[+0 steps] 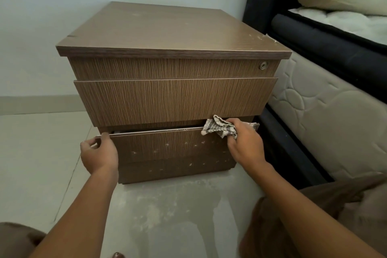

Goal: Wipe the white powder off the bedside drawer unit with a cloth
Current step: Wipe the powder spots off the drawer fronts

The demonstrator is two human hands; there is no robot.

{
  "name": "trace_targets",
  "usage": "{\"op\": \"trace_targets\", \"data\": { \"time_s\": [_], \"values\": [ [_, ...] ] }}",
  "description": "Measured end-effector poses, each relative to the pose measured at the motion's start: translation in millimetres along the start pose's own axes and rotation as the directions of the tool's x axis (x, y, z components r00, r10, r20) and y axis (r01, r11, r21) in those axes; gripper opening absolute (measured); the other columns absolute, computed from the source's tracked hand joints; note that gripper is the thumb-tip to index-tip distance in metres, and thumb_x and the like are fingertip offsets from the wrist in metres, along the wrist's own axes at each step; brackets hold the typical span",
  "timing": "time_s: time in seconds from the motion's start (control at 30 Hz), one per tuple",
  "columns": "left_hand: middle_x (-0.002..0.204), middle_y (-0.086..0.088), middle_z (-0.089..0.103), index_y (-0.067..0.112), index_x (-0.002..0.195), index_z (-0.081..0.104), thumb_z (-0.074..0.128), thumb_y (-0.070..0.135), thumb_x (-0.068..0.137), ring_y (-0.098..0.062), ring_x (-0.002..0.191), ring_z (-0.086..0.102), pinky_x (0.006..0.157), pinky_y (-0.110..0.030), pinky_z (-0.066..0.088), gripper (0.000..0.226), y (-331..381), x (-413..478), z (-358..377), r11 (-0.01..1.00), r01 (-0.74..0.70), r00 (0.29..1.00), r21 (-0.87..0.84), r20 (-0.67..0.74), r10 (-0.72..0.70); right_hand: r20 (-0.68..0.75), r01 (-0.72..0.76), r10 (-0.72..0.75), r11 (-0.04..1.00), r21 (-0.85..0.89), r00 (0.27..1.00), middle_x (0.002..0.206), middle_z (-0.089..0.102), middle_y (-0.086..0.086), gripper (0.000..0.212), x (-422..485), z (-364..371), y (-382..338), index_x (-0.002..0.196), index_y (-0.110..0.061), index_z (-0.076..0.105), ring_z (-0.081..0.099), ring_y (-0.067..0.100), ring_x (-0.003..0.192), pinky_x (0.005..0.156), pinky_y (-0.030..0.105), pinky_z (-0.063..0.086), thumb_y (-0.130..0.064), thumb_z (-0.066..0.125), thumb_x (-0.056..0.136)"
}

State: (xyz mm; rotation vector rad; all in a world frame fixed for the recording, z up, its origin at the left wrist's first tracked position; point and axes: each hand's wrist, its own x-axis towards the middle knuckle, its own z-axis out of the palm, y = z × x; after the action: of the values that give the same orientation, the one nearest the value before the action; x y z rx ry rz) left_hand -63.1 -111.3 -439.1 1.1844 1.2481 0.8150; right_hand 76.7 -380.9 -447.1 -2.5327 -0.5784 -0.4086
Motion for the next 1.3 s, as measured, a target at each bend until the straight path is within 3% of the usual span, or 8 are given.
{"op": "trace_targets", "data": {
  "time_s": [0.13,0.3,0.57,0.73,0.87,1.0,1.17,1.3],
  "values": [
    [0.106,-0.003,0.055,0.011,0.117,0.06,0.048,0.028,0.098,-0.02,0.094,0.05,0.077,-0.03,0.039,0.028,-1.7,2.1,-6.9,1.0,-0.003,1.0,0.009,-0.003,0.003,0.027,0.053,-0.054,0.997,0.05,0.998,0.112,0.063,-0.004,0.04,-7.5,16.3,-32.7,0.122,-0.025,0.056,0.054,0.015,0.107,0.085,0.03,0.044,-0.02,0.059,0.081],
    [0.11,-0.005,0.065,0.017,0.104,0.066,0.042,0.02,0.098,-0.021,0.095,0.055,0.08,-0.032,0.044,0.024,-6.8,10.7,-15.0,0.999,-0.034,0.999,0.042,0.008,0.034,0.031,0.132,-0.136,0.986,0.097,0.99,0.113,0.064,-0.008,0.041,-14.5,39.4,-82.9,0.122,-0.027,0.056,0.054,0.01,0.107,0.087,0.024,0.042,-0.019,0.059,0.082],
    [0.116,0.003,0.066,0.017,0.125,0.064,0.031,-0.011,0.085,-0.014,0.104,0.061,0.08,-0.026,0.046,0.059,-14.2,19.8,-25.9,1.0,-0.017,0.989,-0.025,0.146,0.021,0.068,0.251,-0.276,0.933,0.257,0.959,0.113,0.065,-0.003,0.041,-25.6,71.7,-173.3,0.124,-0.023,0.056,0.055,0.016,0.106,0.09,0.029,0.043,-0.021,0.059,0.084],
    [0.107,-0.001,0.069,0.023,0.105,0.069,0.037,-0.008,0.087,-0.017,0.1,0.063,0.091,-0.037,0.052,0.048,-19.2,24.7,-34.0,0.999,0.001,0.981,-0.05,0.196,0.009,0.13,0.312,-0.365,0.898,0.311,0.922,0.106,0.067,0.004,0.036,-28.5,90.1,-227.7,0.12,-0.017,0.057,0.059,0.022,0.1,0.085,0.036,0.049,-0.021,0.058,0.085],
    [0.097,-0.011,0.067,0.007,0.109,0.067,0.044,0.002,0.095,-0.013,0.072,0.057,0.063,-0.026,0.046,0.028,-20.8,30.3,-38.6,0.997,0.04,0.982,-0.065,0.187,-0.027,0.242,0.339,-0.428,0.88,0.334,0.871,0.108,0.067,0.007,0.038,-23.3,93.0,-257.6,0.124,-0.017,0.054,0.061,0.028,0.1,0.082,0.038,0.049,-0.019,0.056,0.086],
    [0.103,-0.012,0.057,-0.006,0.124,0.056,0.038,0.003,0.101,-0.013,0.071,0.053,0.066,-0.028,0.045,0.031,-25.9,33.3,-42.0,0.992,0.06,0.973,-0.114,0.228,-0.033,0.386,0.291,-0.534,0.795,0.532,0.752,0.123,0.062,0.005,0.046,-19.2,73.8,-267.4,0.133,-0.026,0.046,0.057,0.028,0.11,0.086,0.04,0.047,-0.017,0.055,0.088],
    [0.113,-0.003,0.067,0.011,0.116,0.067,0.031,-0.017,0.085,-0.018,0.104,0.063,0.085,-0.033,0.053,0.056,-25.8,34.7,-43.7,0.988,0.087,0.959,-0.128,0.279,-0.049,0.065,0.194,-0.283,0.788,0.584,0.957,0.125,0.058,-0.013,0.047,-41.0,67.9,-236.7,0.129,-0.032,0.047,0.055,0.008,0.112,0.087,0.032,0.049,-0.014,0.055,0.087],
    [0.114,-0.004,0.067,0.013,0.113,0.067,0.029,-0.014,0.088,-0.016,0.105,0.063,0.091,-0.036,0.053,0.053,-25.4,35.0,-42.7,0.987,0.104,0.963,-0.124,0.26,-0.069,0.032,0.176,-0.208,0.89,0.42,0.978,0.128,0.059,-0.009,0.049,-47.5,87.6,-214.0,0.131,-0.027,0.051,0.049,0.009,0.123,0.097,0.033,0.046,-0.011,0.061,0.086]
  ]
}}
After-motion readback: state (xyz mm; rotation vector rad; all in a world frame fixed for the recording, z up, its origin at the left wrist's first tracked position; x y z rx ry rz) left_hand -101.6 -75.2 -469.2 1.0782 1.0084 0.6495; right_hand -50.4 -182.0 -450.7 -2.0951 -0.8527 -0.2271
